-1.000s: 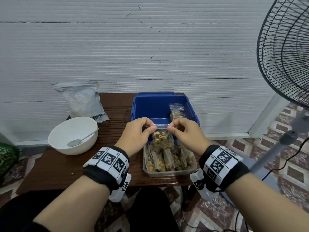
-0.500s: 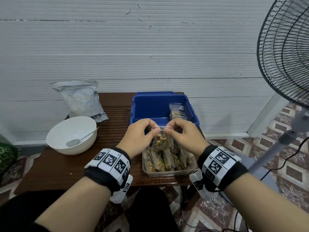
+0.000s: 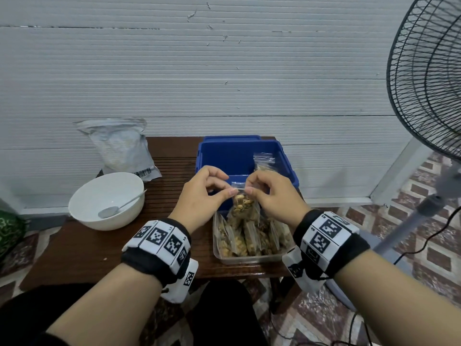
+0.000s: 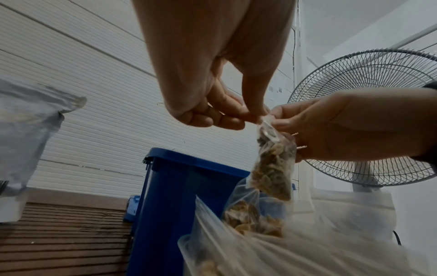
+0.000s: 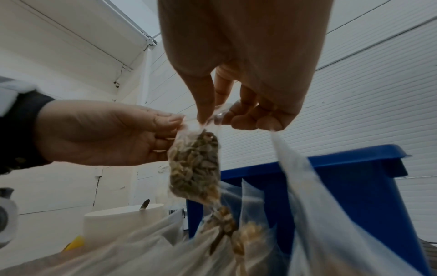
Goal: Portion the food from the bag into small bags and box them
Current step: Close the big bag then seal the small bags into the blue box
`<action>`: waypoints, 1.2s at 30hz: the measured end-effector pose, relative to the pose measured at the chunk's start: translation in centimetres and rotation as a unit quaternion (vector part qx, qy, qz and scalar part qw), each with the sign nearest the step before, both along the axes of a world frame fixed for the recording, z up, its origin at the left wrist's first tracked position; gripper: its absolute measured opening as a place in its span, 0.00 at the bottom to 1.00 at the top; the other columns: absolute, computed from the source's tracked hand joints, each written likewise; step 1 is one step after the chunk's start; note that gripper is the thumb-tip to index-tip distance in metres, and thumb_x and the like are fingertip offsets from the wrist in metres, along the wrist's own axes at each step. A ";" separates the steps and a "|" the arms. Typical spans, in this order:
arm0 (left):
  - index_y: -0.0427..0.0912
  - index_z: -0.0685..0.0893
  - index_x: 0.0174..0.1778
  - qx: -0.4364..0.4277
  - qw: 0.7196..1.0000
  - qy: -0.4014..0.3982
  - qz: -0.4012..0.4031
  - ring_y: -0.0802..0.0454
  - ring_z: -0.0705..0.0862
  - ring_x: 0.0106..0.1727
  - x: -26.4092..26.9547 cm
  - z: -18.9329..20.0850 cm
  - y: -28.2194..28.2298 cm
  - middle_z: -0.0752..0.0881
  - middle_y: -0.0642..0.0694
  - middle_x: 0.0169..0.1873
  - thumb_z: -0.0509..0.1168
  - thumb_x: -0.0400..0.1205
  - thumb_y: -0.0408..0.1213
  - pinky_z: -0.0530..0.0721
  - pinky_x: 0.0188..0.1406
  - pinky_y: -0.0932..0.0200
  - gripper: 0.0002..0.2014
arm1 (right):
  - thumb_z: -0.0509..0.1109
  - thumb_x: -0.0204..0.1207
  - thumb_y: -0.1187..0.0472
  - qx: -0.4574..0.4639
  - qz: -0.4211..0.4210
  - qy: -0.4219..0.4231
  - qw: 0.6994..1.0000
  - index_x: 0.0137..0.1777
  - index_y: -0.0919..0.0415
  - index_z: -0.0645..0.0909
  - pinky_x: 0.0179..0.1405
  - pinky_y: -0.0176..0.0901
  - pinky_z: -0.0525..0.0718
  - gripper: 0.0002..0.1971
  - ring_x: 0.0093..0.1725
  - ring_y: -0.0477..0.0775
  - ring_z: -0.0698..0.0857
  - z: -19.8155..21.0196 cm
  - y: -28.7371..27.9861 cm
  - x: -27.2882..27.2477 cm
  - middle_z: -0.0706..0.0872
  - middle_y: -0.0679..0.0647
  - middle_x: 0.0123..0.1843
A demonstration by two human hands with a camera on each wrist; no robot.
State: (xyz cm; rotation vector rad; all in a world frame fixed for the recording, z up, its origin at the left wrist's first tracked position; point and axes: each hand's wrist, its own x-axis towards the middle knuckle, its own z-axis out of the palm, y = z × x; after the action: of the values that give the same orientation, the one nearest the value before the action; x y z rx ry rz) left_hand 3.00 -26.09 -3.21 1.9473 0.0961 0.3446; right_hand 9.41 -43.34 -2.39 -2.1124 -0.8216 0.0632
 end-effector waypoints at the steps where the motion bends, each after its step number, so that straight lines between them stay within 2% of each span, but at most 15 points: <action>1: 0.51 0.78 0.49 -0.010 1.000 -0.005 0.005 0.65 0.85 0.47 0.1 0.1 0.2 0.90 0.58 0.36 0.74 0.76 0.40 0.78 0.58 0.59 0.11 | 0.70 0.78 0.63 0.001 -0.003 -0.002 1.000 0.40 0.55 0.81 0.38 0.37 0.73 0.06 0.35 0.46 0.76 0.4 0.1 0.2 0.83 0.54 0.37; 3: 0.51 0.79 0.50 -0.028 0.999 -0.012 0.030 0.62 0.86 0.48 0.3 0.1 0.9 0.90 0.54 0.39 0.71 0.79 0.42 0.80 0.56 0.59 0.08 | 0.70 0.78 0.63 0.011 -0.019 0.002 1.000 0.39 0.54 0.80 0.39 0.39 0.75 0.06 0.36 0.49 0.78 1.8 0.0 1.1 0.85 0.56 0.37; 5: 0.51 0.80 0.49 -0.022 0.997 -0.014 0.072 0.59 0.86 0.50 0.8 -0.1 2.1 0.90 0.51 0.43 0.68 0.81 0.42 0.81 0.57 0.59 0.04 | 0.70 0.78 0.63 0.006 -0.032 0.006 0.999 0.40 0.57 0.81 0.41 0.40 0.76 0.05 0.37 0.49 0.78 3.8 -0.2 2.6 0.84 0.54 0.36; 7: 0.51 0.81 0.49 -0.005 0.993 0.001 0.118 0.60 0.85 0.50 1.6 -0.5 3.5 0.89 0.53 0.46 0.66 0.83 0.41 0.81 0.56 0.61 0.01 | 0.70 0.78 0.61 -0.049 -0.038 -0.015 0.998 0.43 0.58 0.82 0.43 0.44 0.77 0.03 0.40 0.50 0.79 5.9 -0.6 4.5 0.84 0.54 0.39; 10: 0.46 0.83 0.54 0.025 0.986 0.033 0.162 0.63 0.81 0.49 2.9 -1.1 4.9 0.85 0.53 0.51 0.64 0.84 0.42 0.75 0.47 0.71 0.07 | 0.70 0.78 0.58 -0.183 -0.028 -0.058 0.981 0.45 0.57 0.82 0.38 0.40 0.75 0.03 0.41 0.49 0.79 8.5 -0.7 7.5 0.83 0.51 0.40; 11: 0.44 0.82 0.57 0.024 0.985 0.041 0.168 0.62 0.80 0.50 3.4 -1.3 5.1 0.84 0.52 0.52 0.64 0.84 0.41 0.74 0.47 0.70 0.08 | 0.71 0.78 0.57 -0.233 -0.021 -0.070 0.970 0.46 0.57 0.82 0.37 0.40 0.74 0.04 0.42 0.49 0.79 8.9 -0.6 8.4 0.83 0.50 0.40; 14: 0.43 0.79 0.65 0.017 0.984 0.065 0.167 0.56 0.79 0.55 4.6 -1.5 5.3 0.82 0.50 0.55 0.63 0.85 0.41 0.74 0.53 0.63 0.13 | 0.72 0.76 0.58 -0.361 -0.007 -0.081 0.929 0.44 0.53 0.82 0.47 0.44 0.78 0.01 0.46 0.51 0.81 8.6 0.1 11.0 0.84 0.47 0.42; 16: 0.42 0.76 0.70 0.017 0.983 0.078 0.164 0.56 0.78 0.57 5.5 -1.8 5.4 0.81 0.49 0.61 0.63 0.85 0.42 0.76 0.56 0.61 0.18 | 0.73 0.75 0.58 -0.420 0.004 -0.064 0.905 0.43 0.50 0.82 0.53 0.47 0.80 0.03 0.50 0.51 0.83 7.7 0.5 12.2 0.85 0.45 0.43; 21: 0.44 0.70 0.76 0.014 0.984 0.109 0.136 0.53 0.77 0.64 6.6 -2.9 5.7 0.77 0.49 0.69 0.64 0.84 0.44 0.77 0.61 0.57 0.24 | 0.76 0.72 0.54 -0.548 0.047 -0.057 0.833 0.41 0.46 0.80 0.54 0.44 0.77 0.06 0.50 0.48 0.81 4.9 1.9 13.9 0.87 0.43 0.46; 23: 0.46 0.70 0.76 0.015 0.986 0.114 0.124 0.53 0.77 0.65 6.7 -3.4 5.8 0.77 0.49 0.69 0.64 0.85 0.43 0.76 0.60 0.58 0.23 | 0.77 0.71 0.53 -0.575 0.061 -0.056 0.814 0.40 0.46 0.79 0.57 0.46 0.76 0.08 0.51 0.50 0.82 4.0 2.3 14.3 0.87 0.44 0.48; 27: 0.47 0.69 0.77 0.001 0.986 0.114 0.123 0.55 0.76 0.63 6.8 -3.9 5.8 0.78 0.50 0.68 0.62 0.86 0.42 0.77 0.56 0.60 0.23 | 0.70 0.77 0.62 -0.594 0.093 -0.054 0.797 0.46 0.52 0.79 0.56 0.46 0.73 0.04 0.56 0.55 0.82 2.4 2.8 14.7 0.84 0.50 0.49; 29: 0.48 0.69 0.77 -0.002 0.986 0.108 0.125 0.58 0.76 0.60 6.9 -4.0 5.7 0.78 0.52 0.64 0.61 0.86 0.42 0.76 0.49 0.67 0.22 | 0.69 0.78 0.63 -0.596 0.090 -0.052 0.796 0.50 0.55 0.83 0.60 0.48 0.75 0.04 0.55 0.56 0.83 1.6 3.0 14.8 0.83 0.50 0.48; 31: 0.48 0.69 0.77 -0.011 0.986 0.109 0.125 0.59 0.75 0.59 7.0 -4.2 5.6 0.77 0.54 0.62 0.61 0.86 0.41 0.73 0.41 0.73 0.22 | 0.68 0.78 0.61 -0.601 0.086 -0.078 0.791 0.50 0.54 0.84 0.64 0.49 0.71 0.05 0.57 0.56 0.83 1.0 3.0 14.9 0.82 0.49 0.46; 33: 0.47 0.69 0.77 -0.019 0.986 0.108 0.127 0.59 0.75 0.60 7.0 -4.3 5.7 0.77 0.53 0.64 0.61 0.86 0.41 0.73 0.42 0.72 0.22 | 0.69 0.77 0.58 -0.605 0.084 -0.113 0.784 0.47 0.52 0.84 0.69 0.51 0.64 0.03 0.57 0.56 0.82 0.6 2.9 15.1 0.85 0.49 0.47; 36: 0.48 0.69 0.77 -0.026 0.985 0.109 0.130 0.58 0.76 0.60 7.1 -4.4 5.7 0.77 0.52 0.66 0.62 0.86 0.42 0.75 0.47 0.67 0.23 | 0.70 0.76 0.58 -0.608 0.076 -0.127 0.780 0.50 0.53 0.86 0.72 0.52 0.61 0.05 0.57 0.55 0.83 0.3 3.0 15.3 0.88 0.50 0.52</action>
State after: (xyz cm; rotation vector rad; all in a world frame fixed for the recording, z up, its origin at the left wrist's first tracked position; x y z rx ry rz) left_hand 10.07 -20.36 -7.59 1.9184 0.4994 0.2956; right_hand 24.74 -40.31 -2.14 -3.3016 -1.3260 0.5330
